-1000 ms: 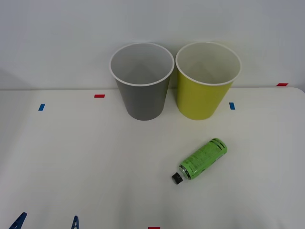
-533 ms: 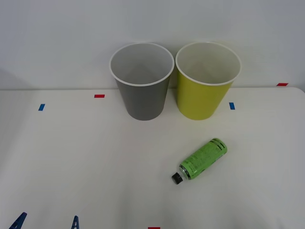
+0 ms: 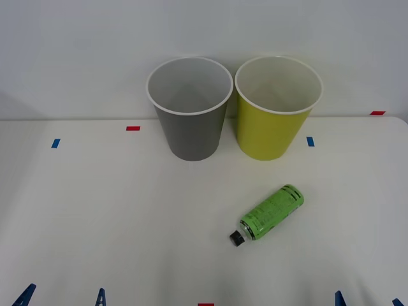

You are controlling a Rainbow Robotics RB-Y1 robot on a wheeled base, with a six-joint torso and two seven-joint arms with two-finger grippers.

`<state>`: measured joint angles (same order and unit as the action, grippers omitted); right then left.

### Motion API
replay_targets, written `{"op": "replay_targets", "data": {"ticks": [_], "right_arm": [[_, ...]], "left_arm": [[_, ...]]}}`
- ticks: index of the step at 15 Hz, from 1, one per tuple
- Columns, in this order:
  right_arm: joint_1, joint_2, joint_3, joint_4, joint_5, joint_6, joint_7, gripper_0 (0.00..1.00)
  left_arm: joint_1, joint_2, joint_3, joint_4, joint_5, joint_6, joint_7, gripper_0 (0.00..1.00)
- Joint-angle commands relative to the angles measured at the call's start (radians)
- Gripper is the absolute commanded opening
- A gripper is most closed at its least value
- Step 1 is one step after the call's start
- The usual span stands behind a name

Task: Put cans in the gray bin and PET bottles in the light green bin.

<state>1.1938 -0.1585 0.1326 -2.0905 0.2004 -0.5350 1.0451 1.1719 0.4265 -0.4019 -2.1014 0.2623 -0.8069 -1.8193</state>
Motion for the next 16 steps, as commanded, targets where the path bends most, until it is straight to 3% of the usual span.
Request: {"op": "replay_targets", "data": {"ticks": [1, 5, 9, 11, 16], "right_arm": [[-0.045, -0.064, 0.050, -0.177, -0.122, 0.288, 0.006, 1.00], [-0.137, -0.107, 0.045, -0.332, -0.274, 0.618, -0.011, 1.00], [-0.220, -0.115, 0.009, -0.367, -0.381, 0.779, -0.045, 1.00], [-0.264, -0.122, -0.018, -0.390, -0.394, 0.882, -0.089, 1.00], [-0.398, -0.168, -0.014, -0.477, -0.348, 1.202, -0.361, 1.00]], "left_arm": [[0.000, 0.000, 0.000, 0.000, 0.000, 0.000, 0.000, 1.00], [0.000, 0.000, 0.000, 0.000, 0.000, 0.000, 0.000, 1.00], [0.000, 0.000, 0.000, 0.000, 0.000, 0.000, 0.000, 1.00], [0.000, 0.000, 0.000, 0.000, 0.000, 0.000, 0.000, 1.00], [0.000, 0.000, 0.000, 0.000, 0.000, 0.000, 0.000, 1.00]]}}
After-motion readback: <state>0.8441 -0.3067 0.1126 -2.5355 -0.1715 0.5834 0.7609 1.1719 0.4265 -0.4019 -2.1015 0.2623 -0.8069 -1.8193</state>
